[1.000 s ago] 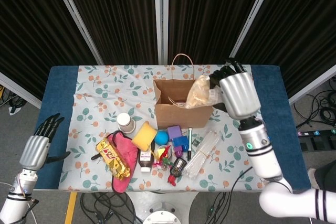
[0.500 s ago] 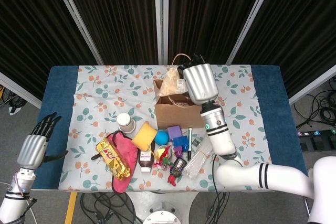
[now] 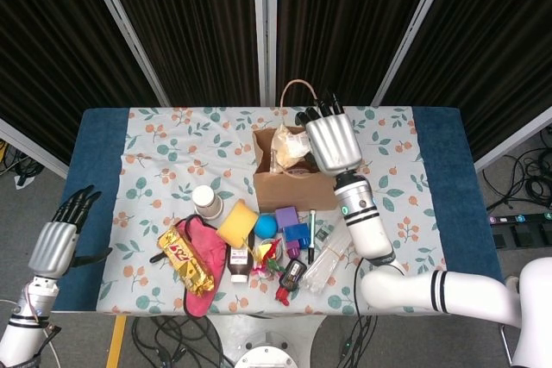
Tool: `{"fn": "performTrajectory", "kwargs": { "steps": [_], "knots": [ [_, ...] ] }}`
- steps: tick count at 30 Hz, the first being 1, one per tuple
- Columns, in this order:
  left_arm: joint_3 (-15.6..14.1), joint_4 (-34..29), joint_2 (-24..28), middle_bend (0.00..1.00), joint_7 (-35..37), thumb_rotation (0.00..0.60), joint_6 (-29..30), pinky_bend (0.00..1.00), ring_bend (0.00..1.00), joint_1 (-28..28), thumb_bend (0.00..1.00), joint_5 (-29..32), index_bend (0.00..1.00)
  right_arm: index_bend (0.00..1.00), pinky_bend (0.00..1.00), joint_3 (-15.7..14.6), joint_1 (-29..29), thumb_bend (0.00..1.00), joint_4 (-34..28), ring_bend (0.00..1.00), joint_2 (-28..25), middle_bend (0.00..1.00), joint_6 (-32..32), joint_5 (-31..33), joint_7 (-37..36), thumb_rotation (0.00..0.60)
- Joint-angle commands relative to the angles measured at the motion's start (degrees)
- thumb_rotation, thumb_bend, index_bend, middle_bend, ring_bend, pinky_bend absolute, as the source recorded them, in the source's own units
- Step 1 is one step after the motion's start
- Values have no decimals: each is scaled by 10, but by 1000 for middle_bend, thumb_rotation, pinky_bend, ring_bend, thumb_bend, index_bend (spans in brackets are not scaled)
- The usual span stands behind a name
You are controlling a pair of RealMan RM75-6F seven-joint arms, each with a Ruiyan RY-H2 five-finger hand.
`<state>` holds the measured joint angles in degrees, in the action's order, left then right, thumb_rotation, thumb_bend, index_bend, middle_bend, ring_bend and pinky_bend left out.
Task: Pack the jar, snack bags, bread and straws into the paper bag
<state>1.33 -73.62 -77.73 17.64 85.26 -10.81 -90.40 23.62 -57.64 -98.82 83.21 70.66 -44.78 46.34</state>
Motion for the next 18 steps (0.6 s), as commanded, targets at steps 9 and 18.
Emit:
{"fn": "performTrajectory", "kwargs": {
  "steps": [9,18],
  "knots": [
    [0,-4,2,130,-3,600,1,156,34,-1,16,-2,85,288,0,6,17,47,-48,125,-38,312,32,-30,-27,600],
    [0,-10,1,130,-9,600,4,155,34,-1,16,-4,84,307,3,-3,88,63,-161,139,-127,334,85,-117,-92,600]
  ]
}}
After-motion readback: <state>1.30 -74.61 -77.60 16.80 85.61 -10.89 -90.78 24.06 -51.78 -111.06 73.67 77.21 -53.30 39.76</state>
